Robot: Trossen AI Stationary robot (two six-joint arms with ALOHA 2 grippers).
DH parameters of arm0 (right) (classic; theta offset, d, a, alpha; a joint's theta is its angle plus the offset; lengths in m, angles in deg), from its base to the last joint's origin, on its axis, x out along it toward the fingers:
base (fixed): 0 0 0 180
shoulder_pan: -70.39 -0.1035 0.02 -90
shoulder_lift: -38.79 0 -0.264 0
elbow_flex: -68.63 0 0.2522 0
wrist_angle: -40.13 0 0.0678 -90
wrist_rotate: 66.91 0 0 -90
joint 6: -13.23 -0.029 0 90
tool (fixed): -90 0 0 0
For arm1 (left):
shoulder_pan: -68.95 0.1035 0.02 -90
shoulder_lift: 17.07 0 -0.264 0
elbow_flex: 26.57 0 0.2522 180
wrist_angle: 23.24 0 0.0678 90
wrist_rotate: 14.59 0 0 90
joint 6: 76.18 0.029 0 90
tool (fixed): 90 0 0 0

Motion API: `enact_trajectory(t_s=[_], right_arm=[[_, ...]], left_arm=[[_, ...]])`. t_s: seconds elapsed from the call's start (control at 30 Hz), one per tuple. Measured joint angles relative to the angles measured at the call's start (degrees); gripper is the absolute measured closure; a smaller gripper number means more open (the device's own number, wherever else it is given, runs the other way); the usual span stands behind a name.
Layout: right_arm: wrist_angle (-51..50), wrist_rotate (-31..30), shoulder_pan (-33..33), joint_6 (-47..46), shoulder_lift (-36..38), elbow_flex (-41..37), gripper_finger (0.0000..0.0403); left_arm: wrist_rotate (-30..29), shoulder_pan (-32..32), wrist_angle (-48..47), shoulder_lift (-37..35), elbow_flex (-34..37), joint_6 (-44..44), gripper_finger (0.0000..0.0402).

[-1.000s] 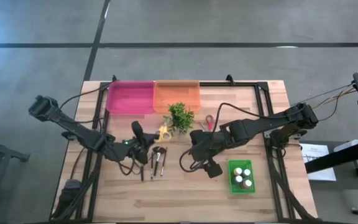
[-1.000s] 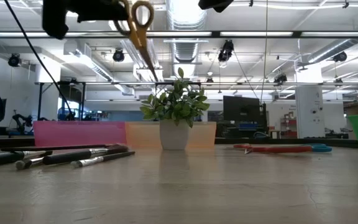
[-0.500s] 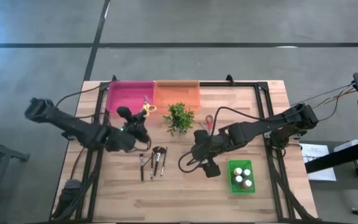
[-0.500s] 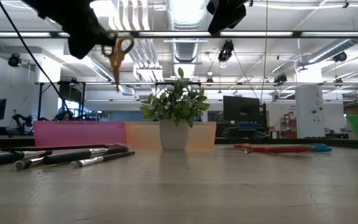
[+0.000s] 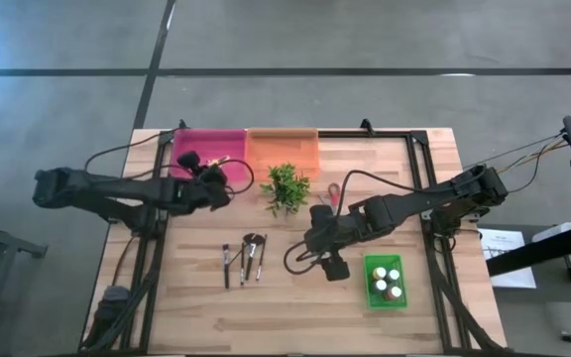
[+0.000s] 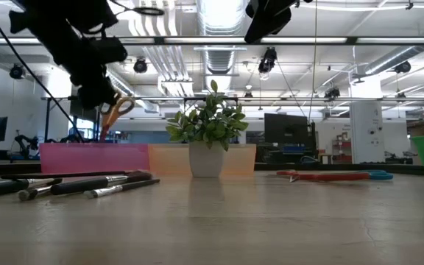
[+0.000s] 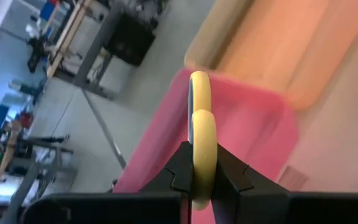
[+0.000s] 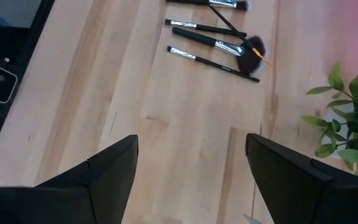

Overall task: Pick & Place Paint Supplies
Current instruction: Put the yellow scissors into the pink bin

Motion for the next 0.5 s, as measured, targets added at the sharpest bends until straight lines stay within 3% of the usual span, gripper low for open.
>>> enact_trajectory(t_s=[0.4, 0.5], right_arm=[[0.3, 0.0, 0.0, 0.4, 0.0, 0.0, 0.0108], [0.3, 0.0, 0.0, 0.3, 0.0, 0.0, 0.0108]], left_arm=[[0.2, 7.3, 5.4, 0.0, 4.5, 1.9, 0.0373], [0.3, 7.4, 6.7, 0.0, 4.5, 1.9, 0.0340]])
